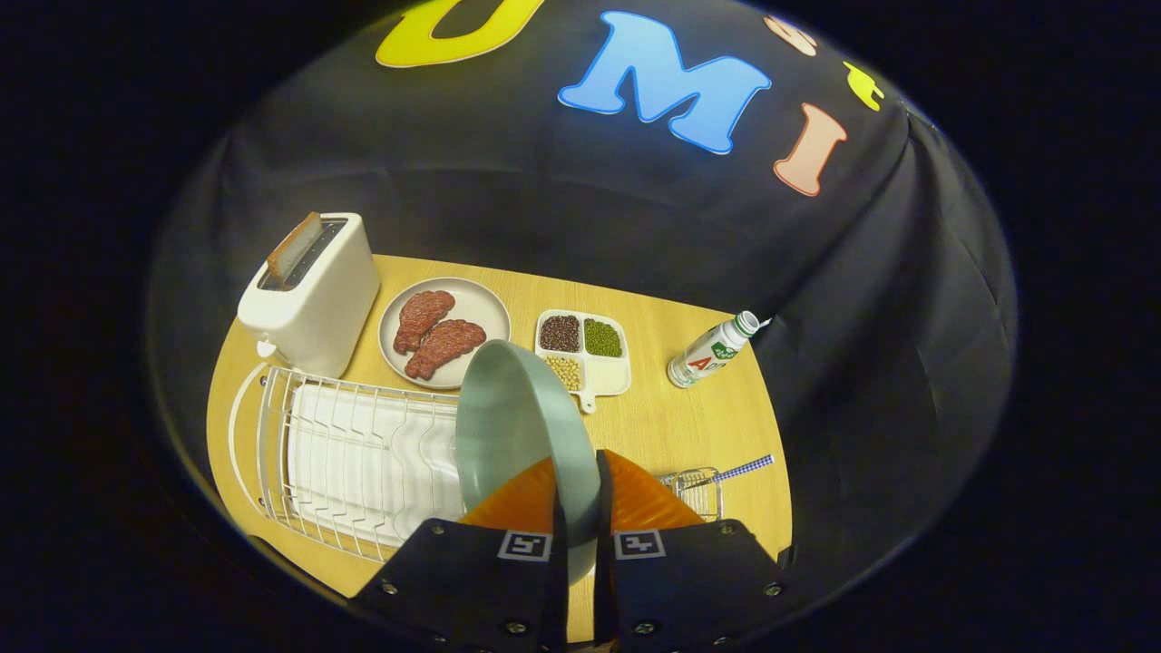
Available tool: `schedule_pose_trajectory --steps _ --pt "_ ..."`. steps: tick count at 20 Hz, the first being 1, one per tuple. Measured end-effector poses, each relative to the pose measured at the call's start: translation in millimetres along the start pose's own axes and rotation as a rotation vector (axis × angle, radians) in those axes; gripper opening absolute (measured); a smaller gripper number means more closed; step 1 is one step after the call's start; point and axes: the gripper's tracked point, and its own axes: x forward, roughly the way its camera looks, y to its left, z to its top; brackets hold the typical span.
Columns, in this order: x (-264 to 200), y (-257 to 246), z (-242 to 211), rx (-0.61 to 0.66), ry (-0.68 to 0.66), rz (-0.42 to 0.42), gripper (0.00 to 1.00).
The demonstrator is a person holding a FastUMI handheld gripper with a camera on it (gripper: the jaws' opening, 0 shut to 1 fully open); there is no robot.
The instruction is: Take the plate from the dish rack, then take the spoon from the basket and place it into the plate.
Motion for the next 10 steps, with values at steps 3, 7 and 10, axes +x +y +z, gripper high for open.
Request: schedule_pose_trajectory --steps 3,7,10 --pt "-14 -12 -9 0.024 0.014 0.059 0.11" --pt "-33 -45 -19 0.063 0.002 0.112 0.11" --pt "-45 -67 -37 0.110 0.020 0.179 0.11"
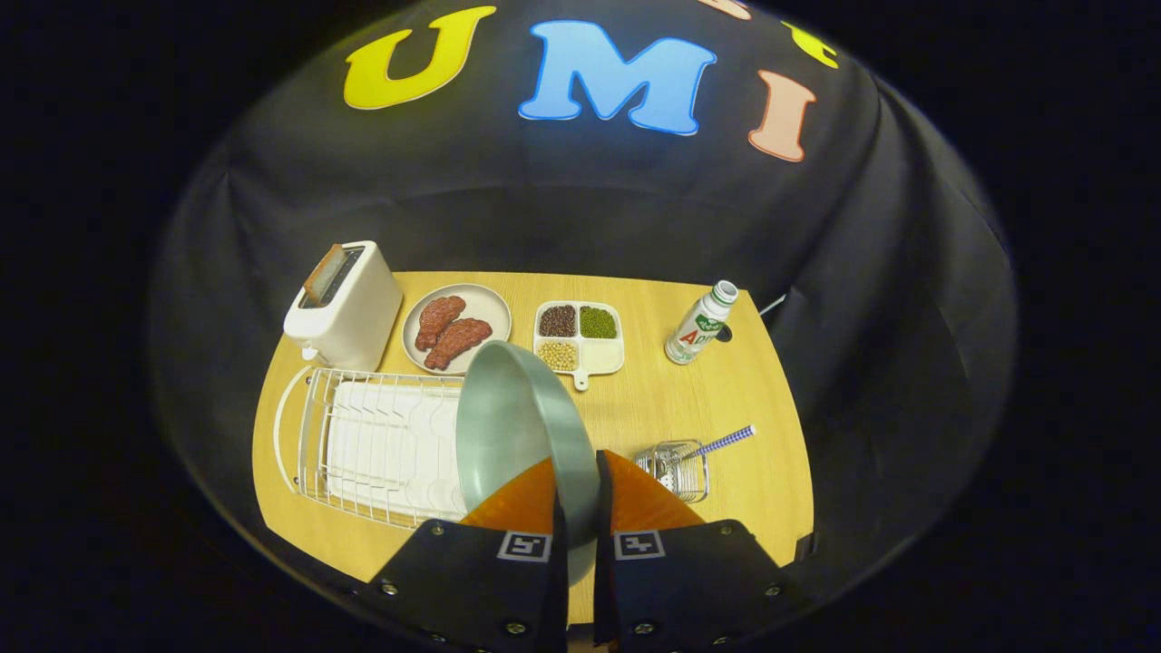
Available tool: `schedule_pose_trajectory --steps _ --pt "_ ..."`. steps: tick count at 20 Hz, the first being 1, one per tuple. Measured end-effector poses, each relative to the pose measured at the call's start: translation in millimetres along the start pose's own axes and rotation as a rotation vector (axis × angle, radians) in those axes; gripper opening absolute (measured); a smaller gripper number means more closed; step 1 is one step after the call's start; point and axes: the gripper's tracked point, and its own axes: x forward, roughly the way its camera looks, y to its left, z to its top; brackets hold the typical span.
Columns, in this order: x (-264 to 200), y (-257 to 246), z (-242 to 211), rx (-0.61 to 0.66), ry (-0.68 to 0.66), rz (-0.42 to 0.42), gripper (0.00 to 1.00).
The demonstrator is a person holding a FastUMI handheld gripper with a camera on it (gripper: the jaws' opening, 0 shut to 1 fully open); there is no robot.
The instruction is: Take the plate from the dish rack, then take the spoon from the basket and place it into the plate.
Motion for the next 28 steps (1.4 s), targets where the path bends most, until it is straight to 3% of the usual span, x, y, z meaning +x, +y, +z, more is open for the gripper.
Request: schedule_pose_trajectory --steps 5,14,28 --pt "-21 -42 -26 0.048 -0.005 0.096 0.11" --pt "-36 -114 -77 0.124 0.019 0.149 0.11" --pt "12 -121 -199 0.266 0.077 0.402 0.11"
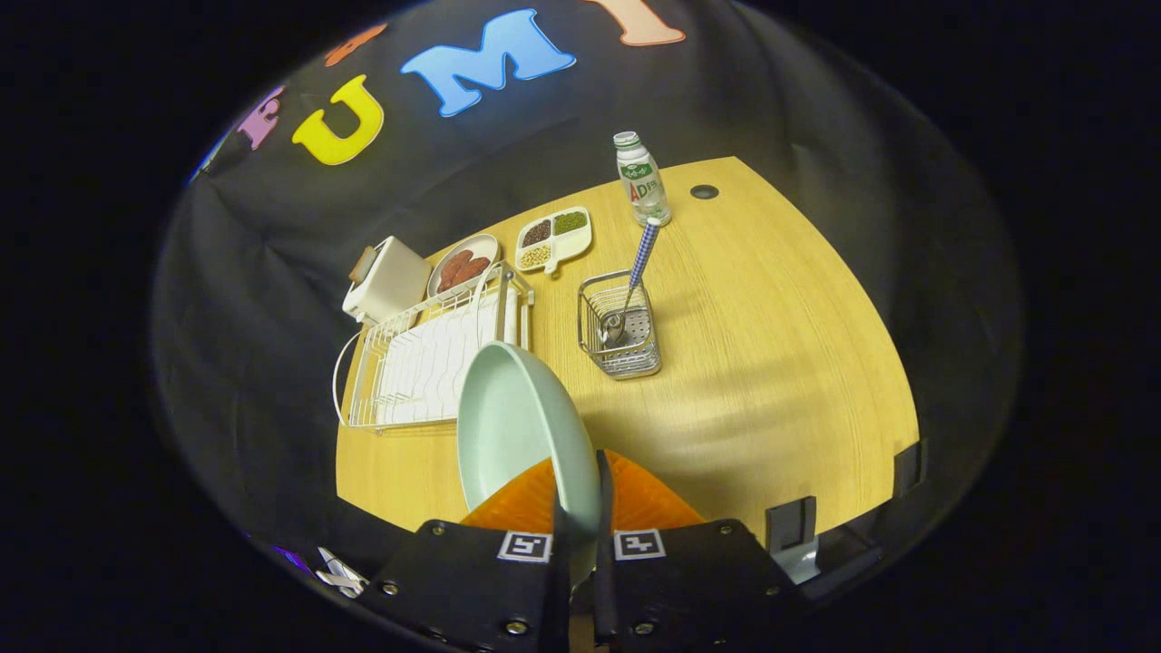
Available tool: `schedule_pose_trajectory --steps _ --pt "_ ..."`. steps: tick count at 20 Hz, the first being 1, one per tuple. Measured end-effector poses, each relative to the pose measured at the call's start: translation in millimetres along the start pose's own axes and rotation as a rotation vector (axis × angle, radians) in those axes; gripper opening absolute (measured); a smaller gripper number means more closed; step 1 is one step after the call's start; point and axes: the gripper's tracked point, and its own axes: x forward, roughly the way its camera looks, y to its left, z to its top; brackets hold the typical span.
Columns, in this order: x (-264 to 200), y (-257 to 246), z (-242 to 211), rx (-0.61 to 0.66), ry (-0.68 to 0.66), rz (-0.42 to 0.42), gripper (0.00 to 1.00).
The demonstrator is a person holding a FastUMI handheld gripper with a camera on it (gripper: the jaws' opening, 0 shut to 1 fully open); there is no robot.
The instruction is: Take the plate from the dish rack, then take the spoon from the basket and place it into the plate.
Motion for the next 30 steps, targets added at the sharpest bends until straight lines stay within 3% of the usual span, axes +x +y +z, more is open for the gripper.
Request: schedule_pose_trajectory --steps 14,22,24,26,27,30 --pt "92 2 -80 0.104 0.152 0.148 0.11" --pt "116 -11 -89 0.128 0.167 0.141 0.14" --pt "122 -21 -82 0.109 0.140 0.085 0.18" --pt "118 -22 -73 0.068 0.103 0.086 0.25" --pt "114 -23 -68 0.050 0.079 0.081 0.36" --pt "93 -25 -36 -0.020 -0.044 0.063 0.39"
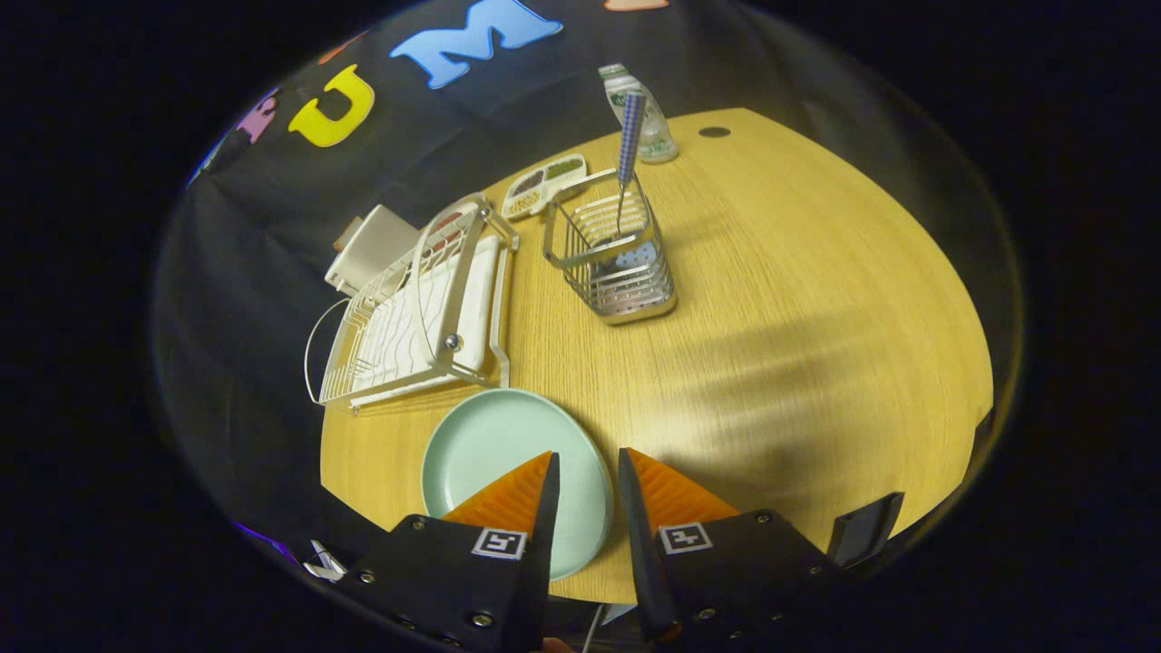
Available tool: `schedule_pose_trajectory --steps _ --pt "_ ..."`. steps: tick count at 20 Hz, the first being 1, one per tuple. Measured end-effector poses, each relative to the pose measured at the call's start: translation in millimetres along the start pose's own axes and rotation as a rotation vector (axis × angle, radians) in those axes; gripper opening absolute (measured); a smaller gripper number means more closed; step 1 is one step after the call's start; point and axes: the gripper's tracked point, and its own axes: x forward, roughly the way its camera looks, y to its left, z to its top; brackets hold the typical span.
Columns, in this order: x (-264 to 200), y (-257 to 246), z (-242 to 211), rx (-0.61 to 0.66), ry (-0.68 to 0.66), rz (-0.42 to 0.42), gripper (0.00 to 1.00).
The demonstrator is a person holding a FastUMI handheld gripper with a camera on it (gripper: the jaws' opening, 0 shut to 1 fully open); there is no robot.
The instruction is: Take the plate from the dish rack, then take the spoon from the basket and place it into the plate.
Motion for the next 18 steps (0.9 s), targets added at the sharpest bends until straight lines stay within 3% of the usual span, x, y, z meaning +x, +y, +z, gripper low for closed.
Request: schedule_pose_trajectory --steps 8,9,12,18 --pt "-81 21 112 -0.302 -0.446 -0.085 0.39" --pt "-85 26 120 -0.297 -0.478 -0.074 0.44" --pt "-99 33 142 -0.257 -0.574 -0.048 1.00" --pt "-89 16 178 -0.272 -0.705 -0.062 1.00"
